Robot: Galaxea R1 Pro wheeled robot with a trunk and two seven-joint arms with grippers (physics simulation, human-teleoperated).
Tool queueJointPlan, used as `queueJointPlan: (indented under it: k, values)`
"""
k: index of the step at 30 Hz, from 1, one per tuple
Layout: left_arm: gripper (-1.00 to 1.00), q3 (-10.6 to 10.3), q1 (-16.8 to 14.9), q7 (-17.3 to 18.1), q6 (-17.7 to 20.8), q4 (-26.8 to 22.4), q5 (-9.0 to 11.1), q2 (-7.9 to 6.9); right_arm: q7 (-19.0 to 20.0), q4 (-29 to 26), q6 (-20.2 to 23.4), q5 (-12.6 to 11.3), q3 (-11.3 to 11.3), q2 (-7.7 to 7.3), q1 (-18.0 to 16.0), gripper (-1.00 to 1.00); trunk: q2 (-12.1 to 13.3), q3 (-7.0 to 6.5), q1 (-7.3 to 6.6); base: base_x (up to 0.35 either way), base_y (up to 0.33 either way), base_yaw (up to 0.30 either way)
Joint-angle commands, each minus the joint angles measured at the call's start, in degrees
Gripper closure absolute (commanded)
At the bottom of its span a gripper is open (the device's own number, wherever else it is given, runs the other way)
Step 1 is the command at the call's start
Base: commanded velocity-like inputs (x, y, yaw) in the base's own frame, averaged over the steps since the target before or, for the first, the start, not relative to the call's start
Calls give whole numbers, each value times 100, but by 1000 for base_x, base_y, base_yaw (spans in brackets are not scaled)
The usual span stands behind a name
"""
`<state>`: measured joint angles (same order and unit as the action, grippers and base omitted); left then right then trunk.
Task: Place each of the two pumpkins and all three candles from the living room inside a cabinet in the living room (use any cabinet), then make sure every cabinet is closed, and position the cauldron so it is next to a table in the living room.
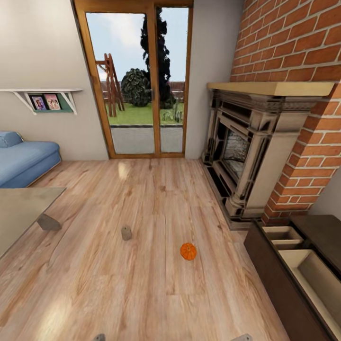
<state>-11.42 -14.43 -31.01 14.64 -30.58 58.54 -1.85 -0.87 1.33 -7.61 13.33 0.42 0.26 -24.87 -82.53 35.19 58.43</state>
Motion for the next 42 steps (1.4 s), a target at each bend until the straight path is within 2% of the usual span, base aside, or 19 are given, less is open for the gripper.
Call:
queueJointPlan:
  k: [1,8,9,12,14,17,18,19,20,21,24,26,27,30,32,33,34,38,42]
  values:
    - [100,0,-1,-1,4,0,-9,0,9,-1,-1,-24,1,0,0,100,0,0,0,336,0,0]
    - [100,0,-3,-1,4,0,-9,-3,8,-6,-4,-30,2,0,0,100,0,0,0,336,0,0]
    - [100,5,-4,-1,4,-19,-9,-45,13,-32,-4,-28,2,0,0,100,0,0,0,336,0,0]
    - [100,14,-6,48,9,-44,37,-304,27,-109,5,-37,-1,8,-4,100,0,0,0,336,0,0]
    - [100,23,-7,235,16,-50,53,-442,20,-322,50,-67,-14,114,-23,100,0,0,0,336,0,0]
    - [100,30,-24,441,39,-143,31,-540,8,-1160,226,-76,-16,286,-44,100,0,0,0,336,0,0]
    - [100,119,-421,448,598,-1058,50,-999,-35,-2662,1582,-94,-26,313,-220,100,0,0,0,336,0,0]
    - [100,193,-553,447,901,-1259,46,-1062,-39,-3015,1890,-105,-29,311,-279,100,0,0,0,337,0,0]
    - [100,835,-1140,447,2077,-1827,13,-1153,-76,-4131,3024,-138,-33,337,-571,100,0,0,0,337,0,0]
    - [100,1030,-1345,447,2349,-1996,5,-1161,-88,-4376,3391,-152,-33,344,-738,100,0,0,0,337,0,0]
    - [100,1187,-1698,445,2631,-2303,-5,-1170,-97,-4705,3862,-298,-33,355,-1101,100,0,0,0,337,0,0]
    - [100,1227,-1906,441,2715,-2479,9,-1175,-108,-4822,3984,-506,-34,358,-1333,100,0,0,0,337,0,0]
    - [100,1245,-2100,439,2794,-2650,32,-1168,-191,-4871,4040,-695,-37,351,-1583,100,0,0,0,337,0,0]
    - [100,1241,-2381,438,2988,-3133,81,-1117,-551,-4916,4077,-813,-40,348,-1856,100,0,0,0,337,0,0]
    - [100,1263,-2428,444,3434,-3767,179,-1085,-642,-5099,4127,-826,-26,355,-1897,100,0,0,0,269,0,0]
    - [100,1328,-2414,444,3788,-4265,306,-1081,-668,-5361,4397,-824,-12,363,-1907,100,0,0,0,92,0,0]
    - [100,1377,-2397,442,3900,-4400,357,-1082,-675,-5466,4544,-824,-10,365,-1907,100,0,-1,0,59,0,-15]
    - [100,1514,-2358,445,4090,-4599,458,-1068,-685,-5768,4891,-830,-7,361,-1902,100,0,-15,0,19,0,-166]
    - [100,1491,-2354,447,4136,-4633,628,-878,-686,-5860,4924,-832,1,373,-1894,100,0,-35,0,1,0,-247]
